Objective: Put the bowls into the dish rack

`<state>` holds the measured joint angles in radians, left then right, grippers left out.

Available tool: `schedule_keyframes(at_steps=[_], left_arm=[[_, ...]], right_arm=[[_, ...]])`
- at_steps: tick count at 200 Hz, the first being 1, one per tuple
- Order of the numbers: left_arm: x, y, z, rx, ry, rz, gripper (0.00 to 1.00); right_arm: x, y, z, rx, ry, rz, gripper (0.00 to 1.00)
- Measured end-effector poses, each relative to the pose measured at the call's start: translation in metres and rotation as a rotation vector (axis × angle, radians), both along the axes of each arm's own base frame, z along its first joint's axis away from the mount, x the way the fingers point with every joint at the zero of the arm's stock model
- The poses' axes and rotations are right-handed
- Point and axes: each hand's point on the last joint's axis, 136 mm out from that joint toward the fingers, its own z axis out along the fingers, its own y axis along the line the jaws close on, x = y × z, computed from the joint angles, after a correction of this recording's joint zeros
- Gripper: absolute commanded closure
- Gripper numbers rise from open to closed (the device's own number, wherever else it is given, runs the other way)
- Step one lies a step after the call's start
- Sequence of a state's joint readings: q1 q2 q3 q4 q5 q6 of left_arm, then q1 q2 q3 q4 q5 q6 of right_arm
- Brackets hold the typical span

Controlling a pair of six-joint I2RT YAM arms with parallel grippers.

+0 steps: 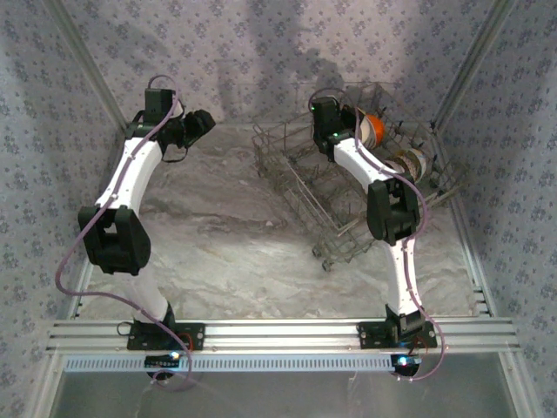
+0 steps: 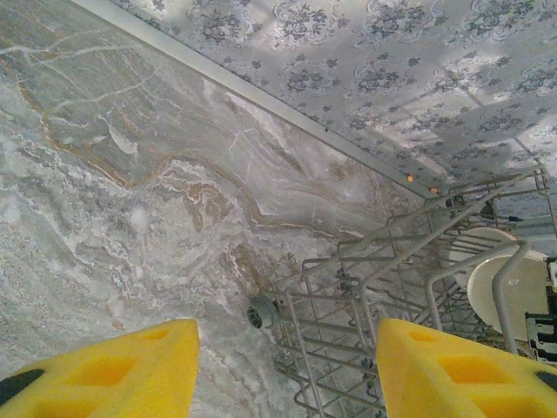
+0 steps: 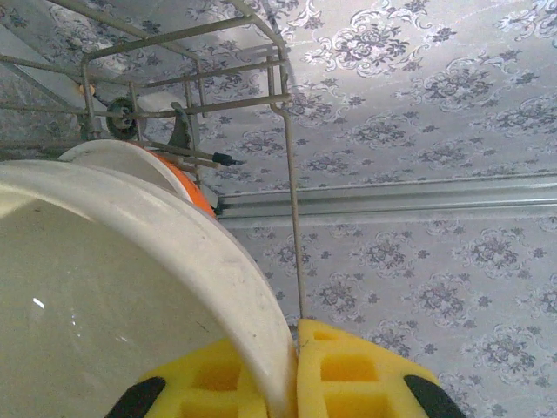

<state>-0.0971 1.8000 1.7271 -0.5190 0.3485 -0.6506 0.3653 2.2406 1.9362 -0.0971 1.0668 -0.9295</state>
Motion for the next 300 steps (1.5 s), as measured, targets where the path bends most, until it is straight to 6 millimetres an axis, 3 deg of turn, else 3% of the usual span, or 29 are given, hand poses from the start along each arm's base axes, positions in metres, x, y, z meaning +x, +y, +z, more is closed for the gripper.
schedule_keyframes(at_steps=[101,148,190,300], left_arm=[[-0.006,0.0,-0.002,-0.004,-0.009,-0.003,0.44],[-0.006,-0.001,0.004,-0.008,-0.032,-0.005,0.44],[-0.01,-0.001,-0.004,-0.012,-0.015,-0.007,0.44],[-0.011,-0.006,-0.001,-0.034,-0.024,-0.033,0.43]], right_arm=[[-0.005,0.006,-0.003,-0.02,0.021,-0.001,1.0],[-0.007,0.002,0.0,-0.012,0.023,-0.032,1.0],[-0.012,-0.006,0.005,-0.008,0.022,-0.087,1.0],[-0.006,0.004,-0.009,-0.019,0.031,-0.091,1.0]])
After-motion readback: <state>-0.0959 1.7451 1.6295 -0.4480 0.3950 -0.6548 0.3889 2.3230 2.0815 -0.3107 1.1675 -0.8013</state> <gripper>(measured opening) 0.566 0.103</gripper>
